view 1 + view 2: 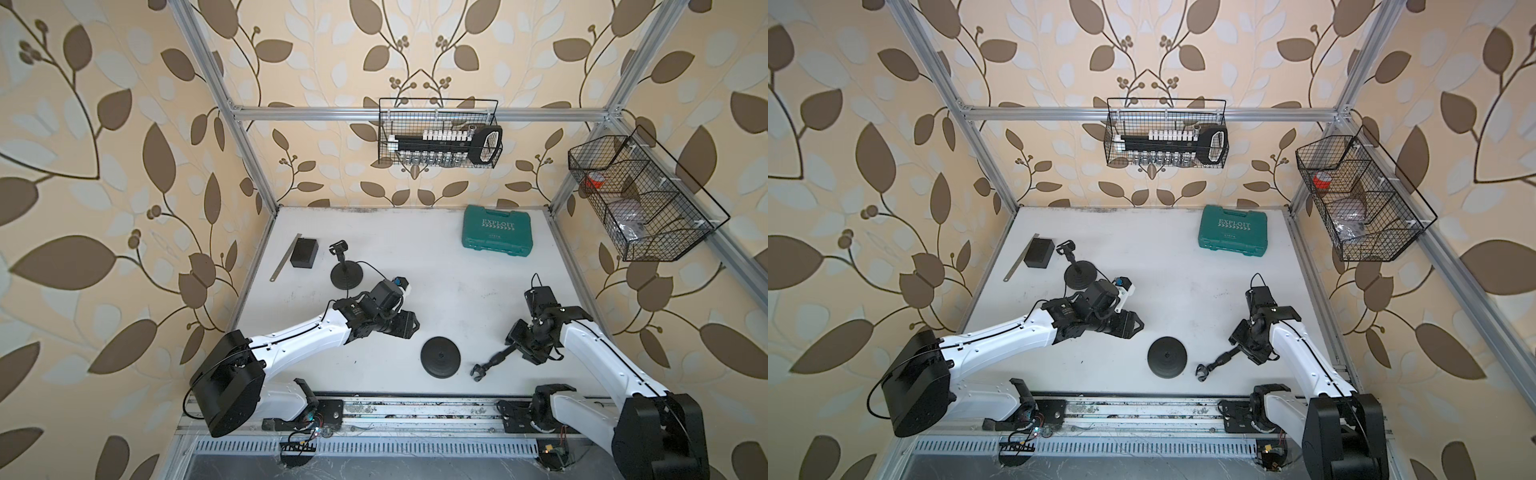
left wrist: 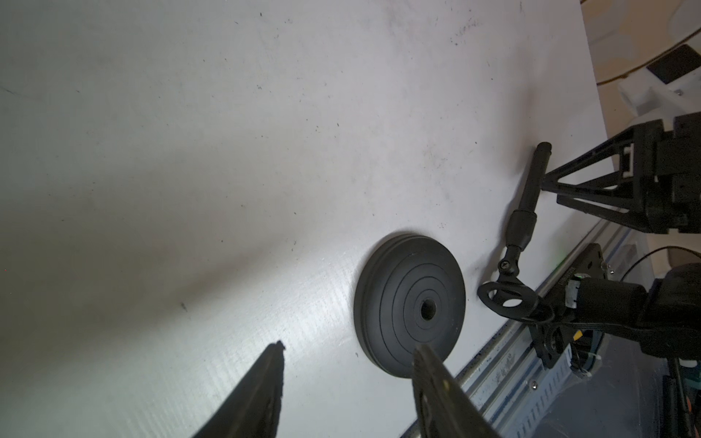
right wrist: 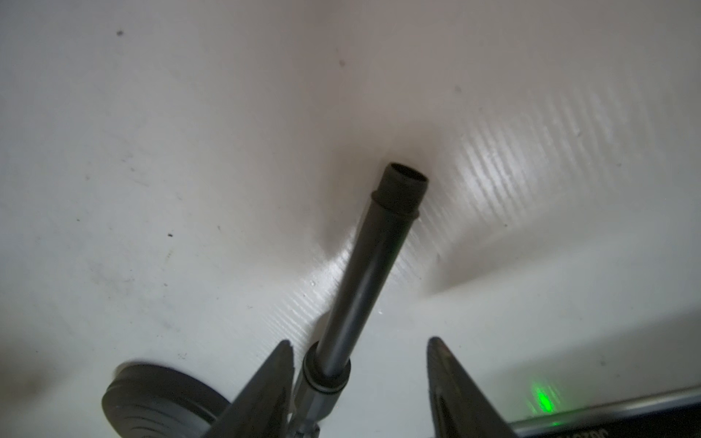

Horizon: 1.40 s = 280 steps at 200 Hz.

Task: Assemble a microphone stand
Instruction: Pick up the microphone stand pole from the center of the board.

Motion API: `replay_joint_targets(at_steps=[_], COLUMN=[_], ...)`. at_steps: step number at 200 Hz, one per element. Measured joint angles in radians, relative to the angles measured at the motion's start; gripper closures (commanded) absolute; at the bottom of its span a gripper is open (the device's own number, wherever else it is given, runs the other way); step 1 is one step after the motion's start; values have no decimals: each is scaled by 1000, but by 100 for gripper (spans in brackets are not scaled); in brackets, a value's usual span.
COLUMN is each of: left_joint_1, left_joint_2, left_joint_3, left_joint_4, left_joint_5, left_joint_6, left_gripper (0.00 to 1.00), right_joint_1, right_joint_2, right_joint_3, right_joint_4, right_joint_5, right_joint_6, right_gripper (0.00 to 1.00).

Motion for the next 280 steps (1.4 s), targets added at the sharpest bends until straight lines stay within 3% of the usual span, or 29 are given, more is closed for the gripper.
replay_joint_targets(at_steps=[56,110,151,184,226,280], left_joint_1=[0,-30,-135,-216,-264,-264], left_joint_2=[0,5,20,145,332,422], left_joint_3=[0,-7,-6,50,183,256], left_joint_4=[0,19,74,71,-11,-76], left_joint_5=[0,24,50,60,-61,-192], left_joint_6=[9,40,138,247,313,328], left_gripper=[44,37,32,32,32,34], right_joint_1=[0,0,-1,-1,-1,-1], right_joint_2=[118,159,159,109,66,16], right_joint_3=[1,18,164,283,291,291], right_joint_4=[51,84,61,72,84,117], right_joint_5=[-35,-53,-21,39,96,104], right_joint_6=[-9,-32,-101,-196,-283,-334], right_gripper=[59,100,100,100,100,100])
